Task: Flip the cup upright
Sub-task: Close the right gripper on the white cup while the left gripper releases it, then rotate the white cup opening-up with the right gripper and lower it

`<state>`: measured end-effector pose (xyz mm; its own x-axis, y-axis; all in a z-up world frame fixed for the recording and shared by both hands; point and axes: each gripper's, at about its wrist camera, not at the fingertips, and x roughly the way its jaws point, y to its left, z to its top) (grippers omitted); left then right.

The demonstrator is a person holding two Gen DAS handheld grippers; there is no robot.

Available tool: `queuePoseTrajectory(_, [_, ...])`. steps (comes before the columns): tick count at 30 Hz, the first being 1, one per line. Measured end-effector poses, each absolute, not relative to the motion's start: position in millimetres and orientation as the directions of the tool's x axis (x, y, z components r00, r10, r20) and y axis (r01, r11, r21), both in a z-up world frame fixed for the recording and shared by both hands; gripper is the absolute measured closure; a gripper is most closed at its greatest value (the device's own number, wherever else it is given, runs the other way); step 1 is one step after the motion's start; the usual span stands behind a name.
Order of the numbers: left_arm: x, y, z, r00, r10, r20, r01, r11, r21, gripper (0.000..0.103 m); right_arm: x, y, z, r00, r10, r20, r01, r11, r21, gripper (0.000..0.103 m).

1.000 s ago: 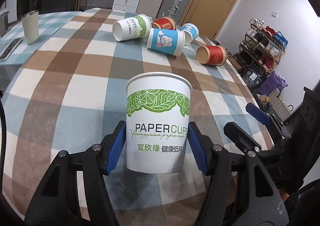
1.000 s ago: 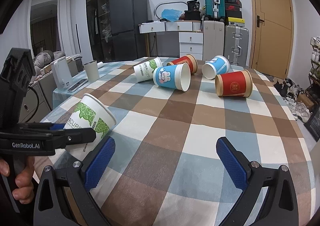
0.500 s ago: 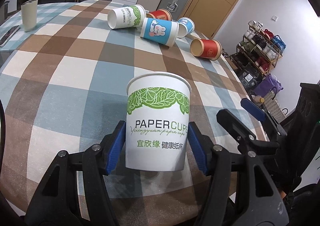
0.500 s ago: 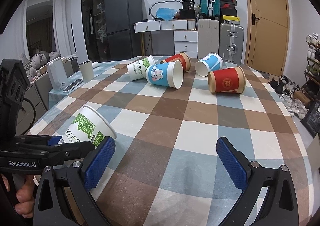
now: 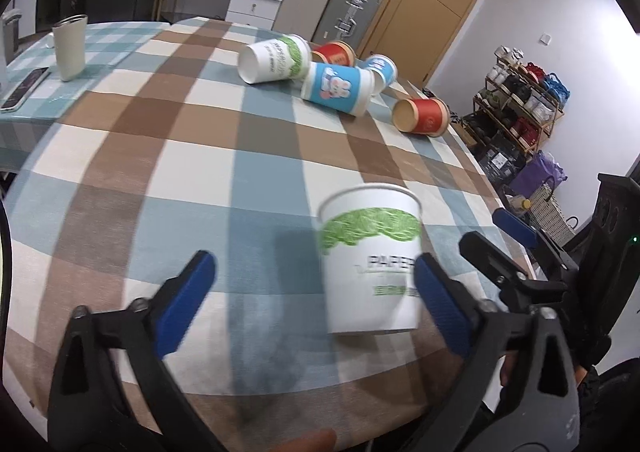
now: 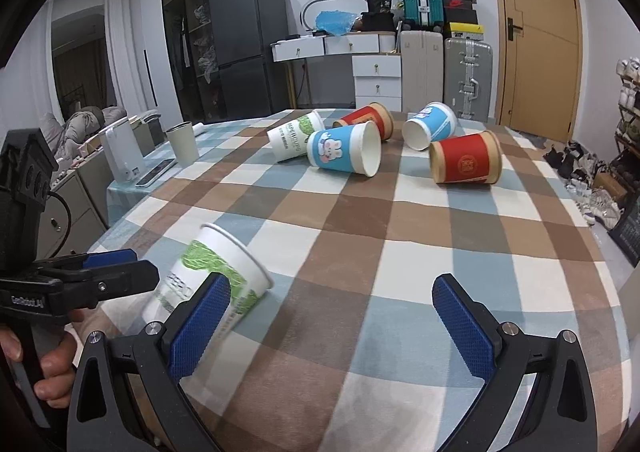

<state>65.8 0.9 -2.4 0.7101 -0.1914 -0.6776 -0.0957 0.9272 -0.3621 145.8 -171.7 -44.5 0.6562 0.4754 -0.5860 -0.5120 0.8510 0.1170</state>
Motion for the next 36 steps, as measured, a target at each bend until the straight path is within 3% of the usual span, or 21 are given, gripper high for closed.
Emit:
queuePoseTrajectory(12, [55,33,2,0.742,-0.084,-0.665,-0.127,0.956,-0.263,0.001,163,-151,-47,0.474,0.550,-0.687,-0.492,0.813,0.311,0.000])
queuePoseTrajectory(24, [62,29,-15,0.714,-0.080,-0.695,-0.127,0.962,-0.241,0.001,192,-149,-64,0.262,0.627,-0.733,-0.373,0.767,0.523,0.014])
queuePoseTrajectory(36, [64,30,-20,0.707,-0.084,-0.703,-0.131,0.960,-0.246,0.001,209,-140,-65,0.165,0.664,-0.729,-0.350,0.731,0.586,0.029])
